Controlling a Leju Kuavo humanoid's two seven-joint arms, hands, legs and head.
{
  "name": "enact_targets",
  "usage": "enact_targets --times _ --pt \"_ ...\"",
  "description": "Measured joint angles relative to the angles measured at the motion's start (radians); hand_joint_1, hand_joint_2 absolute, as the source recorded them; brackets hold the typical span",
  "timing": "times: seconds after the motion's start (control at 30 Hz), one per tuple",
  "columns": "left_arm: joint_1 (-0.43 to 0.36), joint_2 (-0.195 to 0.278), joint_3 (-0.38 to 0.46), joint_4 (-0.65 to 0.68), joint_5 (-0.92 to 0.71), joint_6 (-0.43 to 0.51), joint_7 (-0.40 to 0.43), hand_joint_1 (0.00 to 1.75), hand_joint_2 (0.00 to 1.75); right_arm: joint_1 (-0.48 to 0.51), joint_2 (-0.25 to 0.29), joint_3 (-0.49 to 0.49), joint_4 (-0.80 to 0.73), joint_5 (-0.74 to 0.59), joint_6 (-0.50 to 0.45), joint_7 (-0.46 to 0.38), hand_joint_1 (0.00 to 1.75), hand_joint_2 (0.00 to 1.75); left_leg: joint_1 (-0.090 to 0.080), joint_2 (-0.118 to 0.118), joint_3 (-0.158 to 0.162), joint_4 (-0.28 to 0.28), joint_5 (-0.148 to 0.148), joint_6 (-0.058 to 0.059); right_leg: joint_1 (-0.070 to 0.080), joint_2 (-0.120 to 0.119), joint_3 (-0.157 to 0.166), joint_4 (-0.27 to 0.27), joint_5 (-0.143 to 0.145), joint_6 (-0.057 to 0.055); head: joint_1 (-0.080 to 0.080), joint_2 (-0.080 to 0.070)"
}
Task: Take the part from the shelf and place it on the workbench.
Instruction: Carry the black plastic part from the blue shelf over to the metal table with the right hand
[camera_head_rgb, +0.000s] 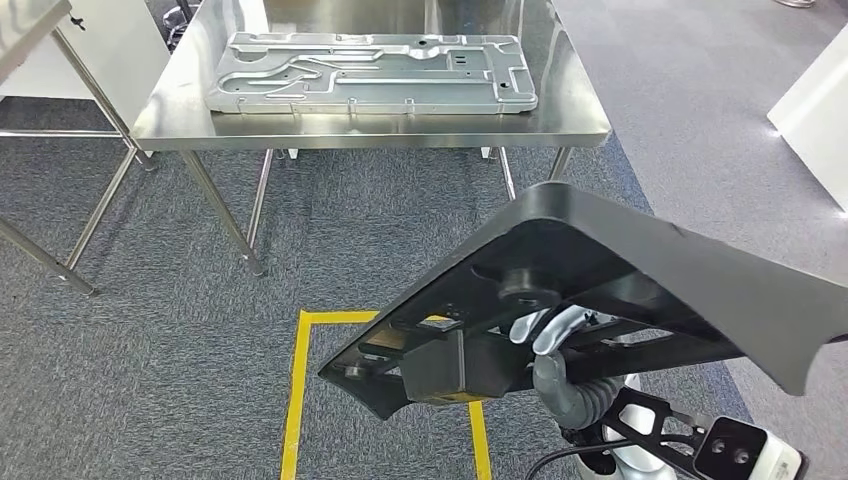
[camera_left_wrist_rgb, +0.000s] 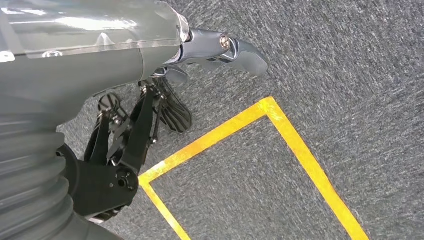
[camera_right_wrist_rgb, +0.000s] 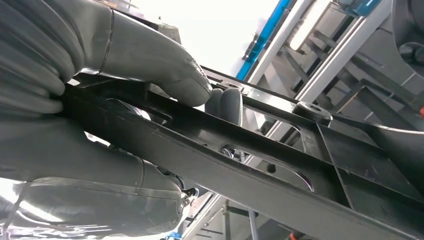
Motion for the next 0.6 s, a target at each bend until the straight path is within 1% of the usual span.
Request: enact_targets --times 0.03,0.07,0.1,0.13,0.17,0.2,0.27,0.33,0.37,0.4,0.43,0.47,0.5,0.53,0.57,0.6 --pt "0.001 0.0 0.001 0.0 0.0 0.0 0.0 0.0 1.75 0.003 0.0 -0.006 0.0 -0.006 0.007 0.0 1.75 1.75 0.0 0.0 0.007 0.0 -0.006 0.0 0.0 0.0 -0.019 0.011 0.018 0.0 0.0 0.0" --pt "0.002 0.0 0.001 0.0 0.0 0.0 -0.001 0.0 1.75 0.004 0.0 -0.011 0.0 -0.012 0.015 0.0 1.75 1.75 -0.001 0.0 0.017 0.0 -0.013 -0.001 0.0 -0.001 -0.018 -0.018 0.055 -0.003 0.0 0.0" --pt "0.003 0.0 0.002 0.0 0.0 -0.001 -0.002 0.0 1.75 0.004 0.0 -0.016 0.0 -0.018 0.022 0.0 1.75 1.75 -0.001 0.0 0.028 0.0 -0.02 -0.003 0.001 -0.002 0.0 -0.079 0.104 -0.007 0.0 0.0" --pt "0.004 -0.001 0.002 0.0 0.0 -0.002 -0.003 0.0 1.75 0.004 0.0 -0.021 0.0 -0.023 0.029 0.0 1.75 1.75 -0.002 0.0 0.038 0.0 -0.028 -0.006 0.003 -0.007 0.025 -0.147 0.146 -0.012 0.0 0.0" --pt "0.003 -0.001 0.002 0.0 0.0 -0.002 -0.004 0.0 1.75 0.003 0.0 -0.025 0.001 -0.026 0.035 0.0 1.75 1.75 -0.003 0.001 0.046 0.0 -0.036 -0.011 0.006 -0.011 0.047 -0.206 0.173 -0.017 0.0 0.0" --pt "0.003 0.0 0.003 0.0 0.0 -0.003 -0.006 0.0 1.75 0.003 0.001 -0.029 0.001 -0.028 0.038 0.0 1.75 1.75 -0.005 0.003 0.05 0.0 -0.042 -0.016 0.01 -0.015 0.061 -0.242 0.184 -0.021 0.0 0.0" --pt "0.002 0.0 0.005 0.0 0.0 -0.004 -0.008 0.0 1.75 0.002 0.002 -0.037 0.001 -0.027 0.042 0.0 1.75 1.75 -0.007 0.008 0.055 -0.004 -0.049 -0.027 0.014 -0.013 0.067 -0.26 0.177 -0.028 0.0 0.0" --pt "0.002 0.0 0.007 0.0 0.0 -0.004 -0.009 0.0 1.75 0.002 0.006 -0.043 -0.002 -0.022 0.044 0.0 1.75 1.75 -0.006 0.012 0.061 -0.001 -0.059 -0.037 0.008 -0.007 0.077 -0.268 0.175 -0.037 0.0 0.0" --pt "0.001 0.0 0.008 0.0 0.0 -0.004 -0.01 0.0 1.75 0.002 0.009 -0.045 -0.004 -0.018 0.045 0.0 1.75 1.75 -0.006 0.013 0.054 0.023 -0.073 -0.042 0.004 -0.005 0.084 -0.274 0.173 -0.042 0.0 0.0" --pt "0.001 0.0 0.009 0.0 0.0 -0.004 -0.01 0.0 1.75 0.002 0.013 -0.046 -0.006 -0.014 0.044 0.0 1.75 1.75 -0.005 0.012 0.034 0.068 -0.093 -0.047 0.001 -0.005 0.091 -0.278 0.171 -0.046 0.0 0.0" --pt "0.002 0.001 0.01 0.0 0.0 -0.004 -0.01 0.0 1.75 0.002 0.015 -0.046 -0.008 -0.011 0.043 0.0 1.75 1.75 -0.004 0.011 -0.001 0.133 -0.119 -0.051 0.002 -0.005 0.096 -0.279 0.167 -0.05 0.0 0.0" --pt "0.002 0.001 0.01 0.0 0.0 -0.004 -0.011 0.0 1.75 0.002 0.018 -0.046 -0.008 -0.008 0.041 0.0 1.75 1.75 -0.002 0.011 -0.043 0.203 -0.143 -0.054 0.001 -0.005 0.1 -0.279 0.162 -0.052 0.0 0.0" --pt "0.004 0.001 0.01 0.0 0.0 -0.004 -0.011 0.0 1.75 0.003 0.019 -0.046 -0.008 -0.007 0.04 0.0 1.75 1.75 0.0 0.011 -0.08 0.256 -0.152 -0.057 0.001 -0.004 0.104 -0.279 0.157 -0.052 0.0 0.0" --pt "0.005 0.001 0.011 0.0 0.0 -0.004 -0.011 0.0 1.75 0.004 0.02 -0.046 -0.008 -0.006 0.039 0.0 1.75 1.75 0.002 0.011 -0.104 0.279 -0.143 -0.059 0.001 -0.002 0.11 -0.279 0.152 -0.052 0.0 0.0" --pt "0.007 0.001 0.011 0.0 0.0 -0.004 -0.011 0.0 1.75 0.004 0.022 -0.046 -0.008 -0.005 0.038 0.0 1.75 1.75 0.004 0.011 -0.109 0.262 -0.113 -0.06 0.001 0.0 0.118 -0.279 0.146 -0.05 0.0 0.0" --pt "0.009 0.001 0.011 0.0 0.0 -0.004 -0.011 0.0 1.75 0.004 0.023 -0.046 -0.008 -0.005 0.038 0.0 1.75 1.75 0.006 0.012 -0.096 0.209 -0.067 -0.061 0.001 0.001 0.128 -0.278 0.139 -0.048 0.0 0.0"
